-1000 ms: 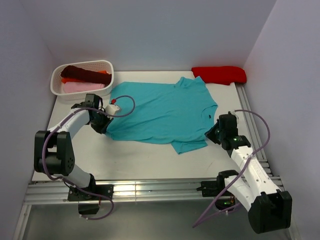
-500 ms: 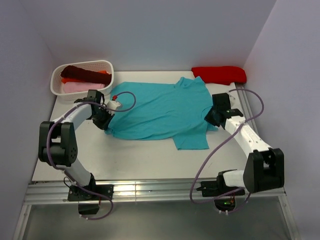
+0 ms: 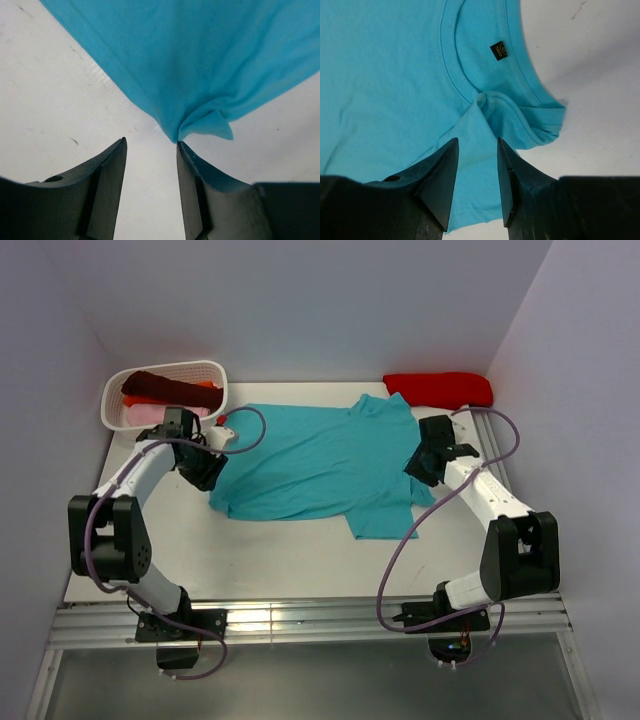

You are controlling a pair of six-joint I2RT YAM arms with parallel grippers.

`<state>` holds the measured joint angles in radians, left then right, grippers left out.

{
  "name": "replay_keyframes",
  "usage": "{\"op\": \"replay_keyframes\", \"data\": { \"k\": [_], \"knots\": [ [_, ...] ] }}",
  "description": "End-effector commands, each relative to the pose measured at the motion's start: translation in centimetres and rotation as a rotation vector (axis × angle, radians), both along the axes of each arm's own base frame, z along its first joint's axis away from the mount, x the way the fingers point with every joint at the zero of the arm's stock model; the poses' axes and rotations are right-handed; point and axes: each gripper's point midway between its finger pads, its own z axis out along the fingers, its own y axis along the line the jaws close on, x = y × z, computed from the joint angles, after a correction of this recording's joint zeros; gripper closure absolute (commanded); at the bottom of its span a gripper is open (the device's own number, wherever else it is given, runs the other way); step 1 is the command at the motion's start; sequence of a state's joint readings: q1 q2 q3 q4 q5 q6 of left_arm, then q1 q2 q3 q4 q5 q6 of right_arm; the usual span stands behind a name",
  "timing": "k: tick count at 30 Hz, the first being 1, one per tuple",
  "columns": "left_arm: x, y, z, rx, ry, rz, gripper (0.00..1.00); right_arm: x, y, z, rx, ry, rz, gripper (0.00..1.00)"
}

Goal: Roll the t-shirts
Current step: Flatten the tshirt

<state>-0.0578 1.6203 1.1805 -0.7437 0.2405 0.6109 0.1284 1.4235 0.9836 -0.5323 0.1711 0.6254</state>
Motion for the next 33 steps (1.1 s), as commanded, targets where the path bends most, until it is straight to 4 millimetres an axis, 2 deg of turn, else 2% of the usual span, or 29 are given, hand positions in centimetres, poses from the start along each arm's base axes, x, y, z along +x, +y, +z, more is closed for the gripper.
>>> {"op": "replay_keyframes", "data": {
  "k": [1,3,4,6,9,17,19,28,33],
  "knots": [
    [-1.8,-0.9,2.2,-0.002,-0.038,-0.053,0.51,0.8,-0.6,2.6,-0.025,-0.058,-0.005,0.56],
    [-2.8,-1.8,2.5,0.021,-0.051,-0.092,0.53,0.6,-0.5,3.1,-0.019,-0.071,-0.006,0.56],
    [-3.5,-1.6,1.9,0.058,-0.043,-0.093,0.54,0.3,-0.5,3.0,-0.019,-0.067,-0.005,0.56],
    [-4.3,-2.9,1.8,0.088,-0.06,-0.114,0.53,0.0,-0.6,3.3,-0.012,-0.082,-0.011,0.56],
    [-5.0,-3.5,0.2,0.152,-0.05,-0.102,0.54,-0.6,-0.4,3.3,-0.002,-0.086,-0.01,0.56],
    [-5.1,-4.5,-2.0,0.256,-0.083,-0.049,0.55,-2.1,0.0,2.4,0.013,-0.085,0.0,0.57],
    [-4.5,-4.2,-2.0,0.298,-0.119,-0.027,0.56,-2.4,0.1,2.2,0.017,-0.082,0.001,0.57],
    [-4.2,-4.3,-2.8,0.365,-0.148,-0.011,0.57,-3.0,0.5,1.4,0.021,-0.074,0.016,0.58],
    [-4.4,-4.4,-3.1,0.375,-0.147,-0.011,0.62,-3.1,0.5,1.2,0.017,-0.064,0.019,0.58]
  ]
}}
